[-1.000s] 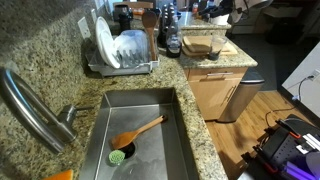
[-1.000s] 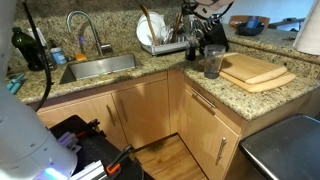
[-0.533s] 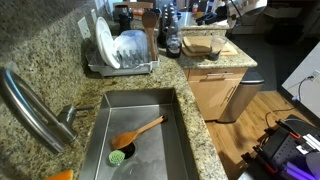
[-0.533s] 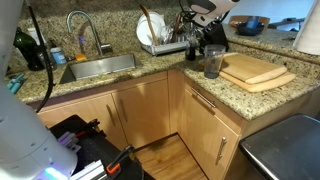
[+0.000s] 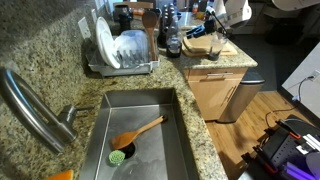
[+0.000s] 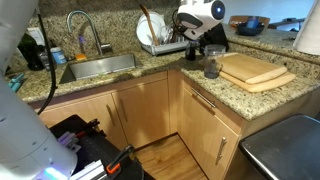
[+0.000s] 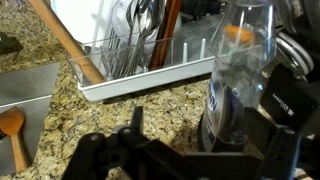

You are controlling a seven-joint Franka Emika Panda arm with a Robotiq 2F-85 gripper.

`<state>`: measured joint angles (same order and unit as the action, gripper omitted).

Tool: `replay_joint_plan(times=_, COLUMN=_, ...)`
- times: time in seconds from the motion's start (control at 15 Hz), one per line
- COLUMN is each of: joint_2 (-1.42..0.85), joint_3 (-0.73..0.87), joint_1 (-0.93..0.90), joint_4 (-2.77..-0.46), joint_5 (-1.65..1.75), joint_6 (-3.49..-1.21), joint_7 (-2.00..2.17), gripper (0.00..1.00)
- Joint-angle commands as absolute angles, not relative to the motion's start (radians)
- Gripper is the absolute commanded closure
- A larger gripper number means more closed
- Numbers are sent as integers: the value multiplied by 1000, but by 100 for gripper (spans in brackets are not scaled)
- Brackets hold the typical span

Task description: Move the dish soap closer to the sink

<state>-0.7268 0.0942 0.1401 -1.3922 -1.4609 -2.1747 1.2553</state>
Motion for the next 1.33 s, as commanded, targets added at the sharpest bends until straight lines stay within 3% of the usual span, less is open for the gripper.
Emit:
replay_joint_plan(times=0.0, joint_2=-728, joint_3=53, joint_1=145, joint_4=-1370, joint_5=-1535, joint_6=-2269, joint_7=1085, gripper=0)
replay_joint_plan(times=0.27, joint_2=-750, joint_3=-1, joint_1=142, joint_4=-1303, joint_5=-1683, joint_6=-2364, joint_7=873, gripper=0)
replay_joint_plan(times=0.6, joint_2=-736, joint_3=13, joint_1=134, joint_4=-1325, joint_5=-1635, joint_6=-2359, joint_7=932, gripper=0)
replay_joint_plan(times=0.93, joint_2=-880, joint_3=20, joint_1=137, joint_4=-1133, joint_5=-1635, joint_6=-2443, joint_7=1166, gripper=0)
replay_joint_plan(times=1.0, joint_2=-802, joint_3=8, joint_1=146, joint_4=-1241, joint_5=-1634, joint_6=-2413, joint_7=1081, gripper=0)
replay_joint_plan(times=1.27, joint_2=-865, joint_3=2, joint_1=149, joint_4=-1163, joint_5=-1630, joint_6=-2431, joint_7=1143, gripper=0)
